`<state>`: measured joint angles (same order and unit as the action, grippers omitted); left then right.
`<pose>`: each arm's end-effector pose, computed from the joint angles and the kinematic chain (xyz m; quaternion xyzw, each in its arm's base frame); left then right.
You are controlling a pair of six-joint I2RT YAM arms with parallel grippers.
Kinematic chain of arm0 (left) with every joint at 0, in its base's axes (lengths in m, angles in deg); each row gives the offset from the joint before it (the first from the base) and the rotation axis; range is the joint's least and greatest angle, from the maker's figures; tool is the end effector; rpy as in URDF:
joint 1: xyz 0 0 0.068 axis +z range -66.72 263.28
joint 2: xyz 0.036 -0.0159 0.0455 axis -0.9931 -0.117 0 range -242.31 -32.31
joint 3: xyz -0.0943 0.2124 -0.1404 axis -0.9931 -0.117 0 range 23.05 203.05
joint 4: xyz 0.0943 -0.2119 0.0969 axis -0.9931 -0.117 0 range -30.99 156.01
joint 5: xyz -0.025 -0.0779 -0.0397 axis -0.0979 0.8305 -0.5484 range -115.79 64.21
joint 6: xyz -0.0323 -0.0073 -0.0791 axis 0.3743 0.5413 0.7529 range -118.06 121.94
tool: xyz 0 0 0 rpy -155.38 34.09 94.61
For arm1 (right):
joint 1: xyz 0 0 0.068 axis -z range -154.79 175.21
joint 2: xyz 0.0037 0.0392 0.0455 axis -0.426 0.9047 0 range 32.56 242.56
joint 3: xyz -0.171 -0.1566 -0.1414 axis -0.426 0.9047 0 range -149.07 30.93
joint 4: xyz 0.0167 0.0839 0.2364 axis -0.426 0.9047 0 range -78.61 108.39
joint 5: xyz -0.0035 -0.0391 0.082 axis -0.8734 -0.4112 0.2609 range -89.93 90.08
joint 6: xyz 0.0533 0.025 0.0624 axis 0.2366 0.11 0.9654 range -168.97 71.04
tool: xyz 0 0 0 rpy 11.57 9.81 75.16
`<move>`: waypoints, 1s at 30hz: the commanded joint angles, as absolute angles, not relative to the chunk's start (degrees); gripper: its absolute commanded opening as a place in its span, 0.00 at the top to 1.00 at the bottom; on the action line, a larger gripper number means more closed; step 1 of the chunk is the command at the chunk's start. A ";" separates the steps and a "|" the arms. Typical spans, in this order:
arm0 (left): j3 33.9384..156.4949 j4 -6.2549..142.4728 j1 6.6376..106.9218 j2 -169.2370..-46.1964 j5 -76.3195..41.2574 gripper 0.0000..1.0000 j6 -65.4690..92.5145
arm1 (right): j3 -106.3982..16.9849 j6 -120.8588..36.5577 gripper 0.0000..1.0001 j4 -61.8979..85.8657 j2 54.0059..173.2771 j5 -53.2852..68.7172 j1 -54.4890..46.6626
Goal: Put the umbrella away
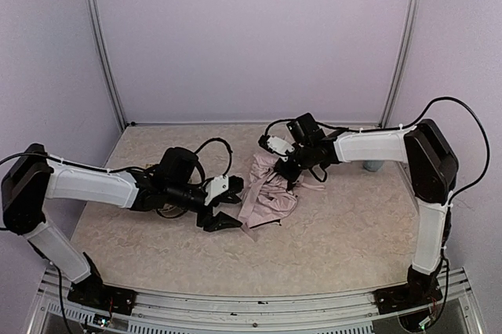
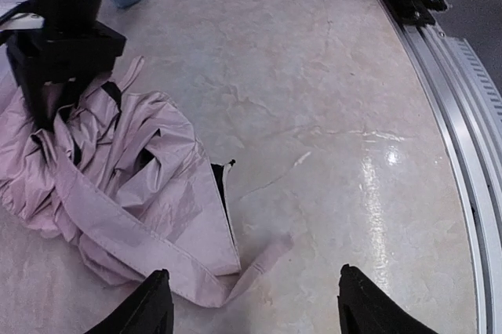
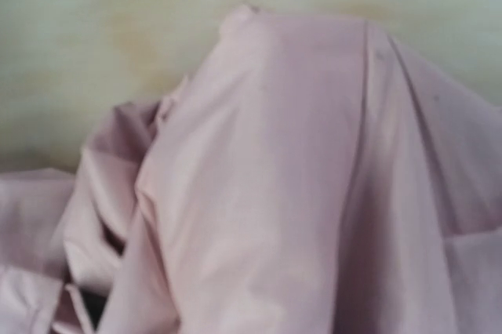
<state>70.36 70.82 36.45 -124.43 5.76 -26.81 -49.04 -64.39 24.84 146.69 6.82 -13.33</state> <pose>0.2066 -0.2781 0.1645 0.6252 0.6188 -0.3073 0.3630 0.3507 0.2907 0.1613 -0.4413 0.8197 0.1260 0.3426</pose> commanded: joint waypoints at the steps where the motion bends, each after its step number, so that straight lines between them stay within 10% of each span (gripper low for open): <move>1: 65.46 82.99 39.78 -116.98 6.93 0.28 -24.55 | -54.50 -74.14 1.00 19.22 141.93 -7.48 -10.70; 9: 61.08 98.26 46.94 -116.74 -4.31 0.28 -12.17 | -67.20 -98.83 1.00 -0.48 142.42 -27.67 -10.71; 16: 61.28 105.54 51.90 -121.61 -13.39 0.30 -0.27 | -50.52 -124.41 1.00 -35.75 145.73 -41.15 -20.29; 30: 61.79 102.40 54.27 -126.23 -5.11 0.23 1.30 | -35.93 -95.09 0.84 -22.48 160.92 -47.28 -43.14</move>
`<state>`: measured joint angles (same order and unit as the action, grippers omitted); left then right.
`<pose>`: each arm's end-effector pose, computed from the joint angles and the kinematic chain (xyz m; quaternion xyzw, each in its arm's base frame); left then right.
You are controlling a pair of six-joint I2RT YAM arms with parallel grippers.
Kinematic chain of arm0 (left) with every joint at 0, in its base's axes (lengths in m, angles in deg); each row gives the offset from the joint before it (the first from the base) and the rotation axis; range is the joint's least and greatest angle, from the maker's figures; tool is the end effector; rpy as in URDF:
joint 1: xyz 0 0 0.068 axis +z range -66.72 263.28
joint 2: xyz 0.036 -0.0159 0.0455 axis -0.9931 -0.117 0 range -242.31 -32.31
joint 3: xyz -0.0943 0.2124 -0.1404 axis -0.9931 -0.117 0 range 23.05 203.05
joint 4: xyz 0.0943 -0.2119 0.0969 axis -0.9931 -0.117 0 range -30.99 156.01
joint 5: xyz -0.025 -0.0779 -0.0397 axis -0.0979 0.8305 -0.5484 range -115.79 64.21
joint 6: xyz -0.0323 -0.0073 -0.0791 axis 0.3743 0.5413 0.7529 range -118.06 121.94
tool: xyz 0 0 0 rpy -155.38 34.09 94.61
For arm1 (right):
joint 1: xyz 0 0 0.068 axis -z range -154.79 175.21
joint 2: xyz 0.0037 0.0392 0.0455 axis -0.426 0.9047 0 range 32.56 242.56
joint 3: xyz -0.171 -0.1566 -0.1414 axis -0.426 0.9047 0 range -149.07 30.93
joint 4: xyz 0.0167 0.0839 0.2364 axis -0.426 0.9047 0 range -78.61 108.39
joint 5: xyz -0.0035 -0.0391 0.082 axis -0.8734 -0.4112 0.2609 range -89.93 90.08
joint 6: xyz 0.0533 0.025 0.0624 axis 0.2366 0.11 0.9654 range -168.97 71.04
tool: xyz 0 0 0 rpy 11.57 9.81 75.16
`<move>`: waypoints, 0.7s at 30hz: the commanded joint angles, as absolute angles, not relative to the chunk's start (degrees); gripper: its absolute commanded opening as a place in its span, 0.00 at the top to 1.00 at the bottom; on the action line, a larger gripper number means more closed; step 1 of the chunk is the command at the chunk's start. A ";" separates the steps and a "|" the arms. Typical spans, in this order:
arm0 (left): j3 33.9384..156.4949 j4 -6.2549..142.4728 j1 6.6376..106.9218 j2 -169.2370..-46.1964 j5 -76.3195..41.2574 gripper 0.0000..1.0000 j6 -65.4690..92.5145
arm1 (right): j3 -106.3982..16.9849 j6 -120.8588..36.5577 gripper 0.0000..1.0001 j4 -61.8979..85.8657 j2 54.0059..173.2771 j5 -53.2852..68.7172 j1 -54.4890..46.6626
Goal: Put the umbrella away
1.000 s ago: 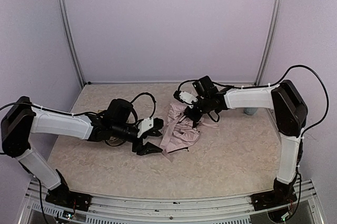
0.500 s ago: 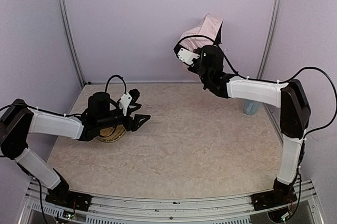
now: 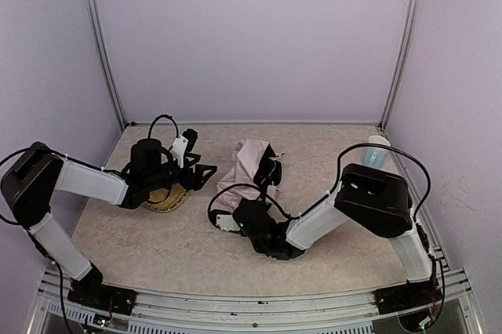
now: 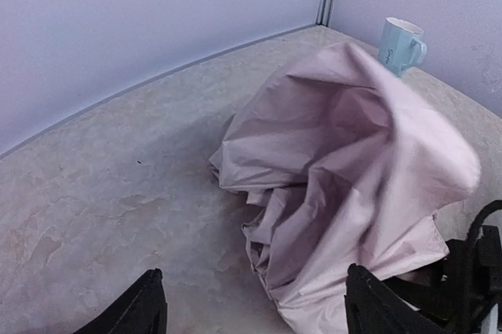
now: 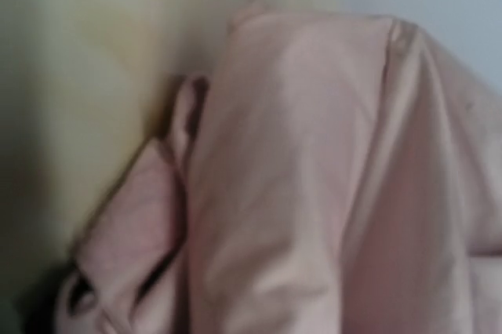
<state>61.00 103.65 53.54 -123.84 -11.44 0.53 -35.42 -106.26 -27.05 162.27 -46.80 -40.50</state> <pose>0.2997 -0.1929 0.1828 0.2851 0.7427 -0.2429 0.5550 0.2397 0.3971 0.0802 -0.5777 0.5570 -0.2982 0.5168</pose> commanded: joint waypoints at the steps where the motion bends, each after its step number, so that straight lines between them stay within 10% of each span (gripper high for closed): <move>1: 62.38 101.32 54.24 -126.92 -3.20 0.21 1.09 | -35.90 -92.97 0.75 -19.55 160.84 -46.65 -43.61; 8: 67.41 99.15 53.78 -130.43 5.49 0.14 -0.47 | -34.19 -82.15 0.04 -5.57 154.21 -32.50 -44.26; 21: 72.24 97.79 54.04 -126.88 18.58 0.13 -7.63 | -24.45 -77.35 0.00 1.96 134.82 -8.24 -42.97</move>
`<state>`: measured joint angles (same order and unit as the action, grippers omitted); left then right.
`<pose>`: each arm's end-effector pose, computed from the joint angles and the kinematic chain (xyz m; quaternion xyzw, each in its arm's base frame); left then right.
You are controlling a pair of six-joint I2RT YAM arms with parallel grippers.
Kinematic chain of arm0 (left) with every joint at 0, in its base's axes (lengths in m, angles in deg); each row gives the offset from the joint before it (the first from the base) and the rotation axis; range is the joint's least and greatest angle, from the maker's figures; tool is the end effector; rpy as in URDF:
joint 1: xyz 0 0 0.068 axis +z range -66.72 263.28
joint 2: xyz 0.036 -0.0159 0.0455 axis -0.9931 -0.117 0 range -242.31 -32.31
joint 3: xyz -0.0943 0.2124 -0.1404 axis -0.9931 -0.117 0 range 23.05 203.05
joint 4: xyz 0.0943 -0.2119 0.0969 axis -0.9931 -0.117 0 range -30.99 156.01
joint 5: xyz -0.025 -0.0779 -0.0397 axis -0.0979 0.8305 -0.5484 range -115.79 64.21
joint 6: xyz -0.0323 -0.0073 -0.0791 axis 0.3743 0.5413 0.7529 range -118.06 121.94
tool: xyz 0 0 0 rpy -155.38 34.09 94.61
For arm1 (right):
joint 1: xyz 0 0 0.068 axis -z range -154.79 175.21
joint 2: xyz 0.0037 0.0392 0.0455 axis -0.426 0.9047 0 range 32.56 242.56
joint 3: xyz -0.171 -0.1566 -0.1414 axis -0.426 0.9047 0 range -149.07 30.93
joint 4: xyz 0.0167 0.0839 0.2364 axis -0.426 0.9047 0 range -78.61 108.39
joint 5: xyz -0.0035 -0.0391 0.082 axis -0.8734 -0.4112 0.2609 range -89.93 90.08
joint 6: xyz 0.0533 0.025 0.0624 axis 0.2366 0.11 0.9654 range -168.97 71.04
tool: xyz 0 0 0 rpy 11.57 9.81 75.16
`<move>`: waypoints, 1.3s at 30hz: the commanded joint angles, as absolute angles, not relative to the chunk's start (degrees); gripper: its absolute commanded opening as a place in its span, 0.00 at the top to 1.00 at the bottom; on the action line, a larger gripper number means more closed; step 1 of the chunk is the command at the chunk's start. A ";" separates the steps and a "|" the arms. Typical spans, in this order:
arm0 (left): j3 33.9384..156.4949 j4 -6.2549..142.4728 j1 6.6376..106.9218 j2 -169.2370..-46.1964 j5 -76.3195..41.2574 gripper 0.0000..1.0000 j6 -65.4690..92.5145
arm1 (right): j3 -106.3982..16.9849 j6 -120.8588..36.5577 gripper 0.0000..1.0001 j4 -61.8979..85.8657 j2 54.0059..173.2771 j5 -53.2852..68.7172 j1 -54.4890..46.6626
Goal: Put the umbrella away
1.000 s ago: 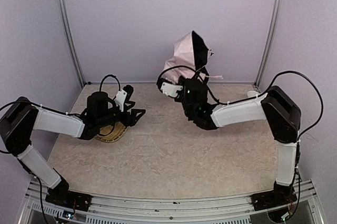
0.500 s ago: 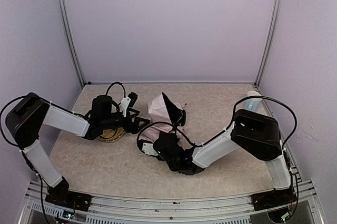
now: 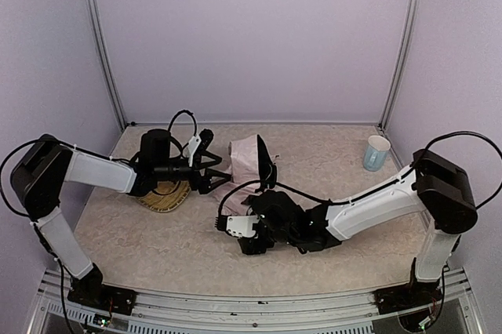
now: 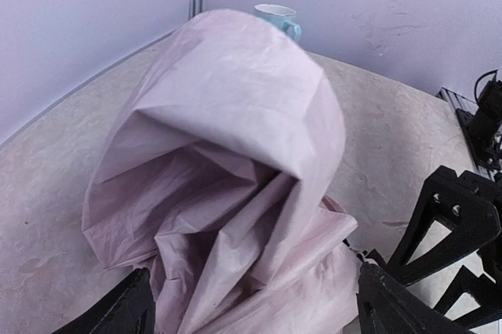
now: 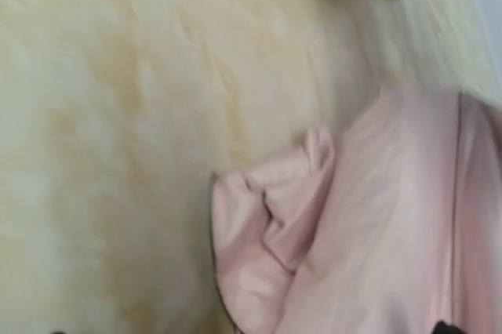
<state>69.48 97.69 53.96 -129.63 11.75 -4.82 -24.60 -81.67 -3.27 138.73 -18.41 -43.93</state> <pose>0.3037 -0.2234 0.1861 0.4162 0.6761 -0.3645 0.4866 0.1670 0.3709 0.1372 -0.6367 0.6109 0.0042 0.4705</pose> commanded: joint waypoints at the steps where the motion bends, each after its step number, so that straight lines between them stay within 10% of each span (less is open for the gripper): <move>1: 73.43 98.21 53.94 -126.88 18.99 0.13 -7.50 | -24.53 -76.49 0.01 3.10 133.93 -6.25 -42.54; 13: 97.64 76.73 51.74 -141.04 16.59 0.10 -22.14 | -19.74 -57.90 0.03 5.76 119.19 19.64 -23.84; 16: 99.06 70.13 49.53 -141.72 15.85 0.37 -26.90 | -19.60 -54.67 0.04 6.69 118.91 20.70 -19.41; 20: 95.40 66.42 46.18 -138.12 11.93 0.99 -29.81 | -19.40 -52.28 0.04 6.70 118.57 19.62 -15.00; 28: 71.65 66.37 31.69 -118.80 2.32 1.00 -32.00 | -23.54 -50.21 0.05 8.16 120.78 18.26 -13.39; 39: 64.38 67.82 26.95 -128.11 -3.05 1.00 -25.42 | -37.31 -45.46 0.18 9.62 134.13 23.46 -14.60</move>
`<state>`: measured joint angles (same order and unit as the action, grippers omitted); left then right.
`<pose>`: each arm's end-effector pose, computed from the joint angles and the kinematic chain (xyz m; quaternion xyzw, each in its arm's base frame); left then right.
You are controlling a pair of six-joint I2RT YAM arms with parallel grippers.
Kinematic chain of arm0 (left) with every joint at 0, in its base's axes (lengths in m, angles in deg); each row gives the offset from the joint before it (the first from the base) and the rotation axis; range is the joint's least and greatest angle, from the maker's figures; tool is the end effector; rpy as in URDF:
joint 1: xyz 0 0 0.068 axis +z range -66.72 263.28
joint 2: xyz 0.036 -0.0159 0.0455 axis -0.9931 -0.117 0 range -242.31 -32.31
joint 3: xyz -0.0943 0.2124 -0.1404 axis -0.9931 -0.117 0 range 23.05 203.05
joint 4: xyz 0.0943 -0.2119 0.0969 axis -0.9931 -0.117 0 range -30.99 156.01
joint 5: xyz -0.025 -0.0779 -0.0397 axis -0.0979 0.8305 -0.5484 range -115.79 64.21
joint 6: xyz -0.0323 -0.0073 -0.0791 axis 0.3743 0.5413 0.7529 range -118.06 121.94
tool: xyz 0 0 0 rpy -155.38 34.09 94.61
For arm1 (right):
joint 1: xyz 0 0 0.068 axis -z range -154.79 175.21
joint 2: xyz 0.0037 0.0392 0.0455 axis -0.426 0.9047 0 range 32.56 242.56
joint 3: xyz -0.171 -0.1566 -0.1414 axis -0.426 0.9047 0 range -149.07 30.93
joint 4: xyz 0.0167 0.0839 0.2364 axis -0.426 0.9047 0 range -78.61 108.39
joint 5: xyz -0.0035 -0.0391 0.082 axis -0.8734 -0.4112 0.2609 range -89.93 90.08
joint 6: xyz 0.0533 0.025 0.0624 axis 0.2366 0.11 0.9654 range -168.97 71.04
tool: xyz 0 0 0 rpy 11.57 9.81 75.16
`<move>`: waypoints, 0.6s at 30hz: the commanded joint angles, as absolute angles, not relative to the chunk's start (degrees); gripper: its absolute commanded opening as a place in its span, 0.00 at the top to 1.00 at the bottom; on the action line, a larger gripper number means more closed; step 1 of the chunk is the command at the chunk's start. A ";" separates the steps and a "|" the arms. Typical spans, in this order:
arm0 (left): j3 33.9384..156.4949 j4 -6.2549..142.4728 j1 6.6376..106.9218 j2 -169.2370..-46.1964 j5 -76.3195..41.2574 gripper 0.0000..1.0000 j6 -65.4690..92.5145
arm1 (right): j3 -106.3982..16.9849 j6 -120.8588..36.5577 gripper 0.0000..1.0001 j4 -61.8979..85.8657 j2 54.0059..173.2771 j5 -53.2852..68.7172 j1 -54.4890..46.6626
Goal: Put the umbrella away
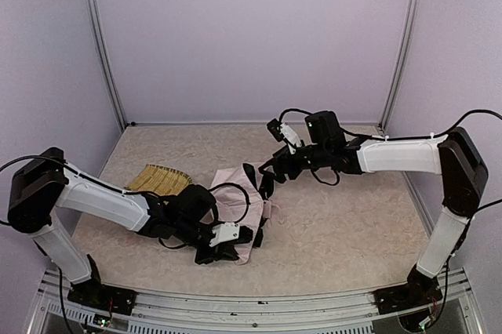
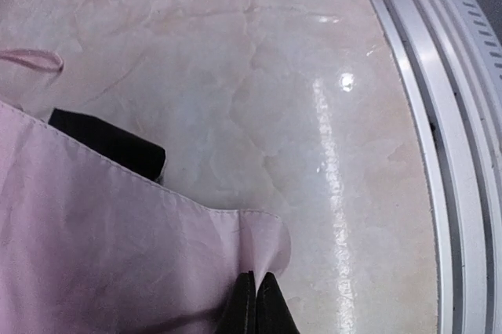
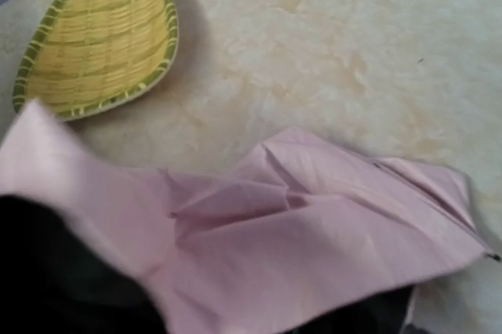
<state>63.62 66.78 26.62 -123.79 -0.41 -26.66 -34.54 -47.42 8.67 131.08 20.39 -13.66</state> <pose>0.1445 -0.2787 0.1229 0.6762 0.6240 -0.2810 0.2727 0.3051 0.2797 0.2227 -0.3564 0.7809 0.3127 0.4067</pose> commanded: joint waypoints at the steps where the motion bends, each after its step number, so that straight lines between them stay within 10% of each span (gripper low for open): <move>1: 64.96 67.97 27.27 -129.52 -3.19 1.00 -25.68 | -37.43 -46.18 0.18 8.54 134.16 24.05 -15.16; 7: 68.22 67.57 28.91 -134.90 -4.27 0.96 -26.36 | -40.08 -46.36 0.14 9.67 138.65 31.04 -15.92; 13: 70.84 62.48 28.17 -131.20 -4.11 0.40 -23.93 | -38.72 -45.09 0.15 8.90 137.19 29.04 -15.57; 18: 71.52 56.56 26.98 -116.24 1.48 0.24 -26.47 | -38.32 -47.85 0.15 14.38 133.68 25.42 -12.74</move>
<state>69.74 61.27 27.51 -128.08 -3.22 -25.02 -38.76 -46.11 10.37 137.88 28.08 -14.95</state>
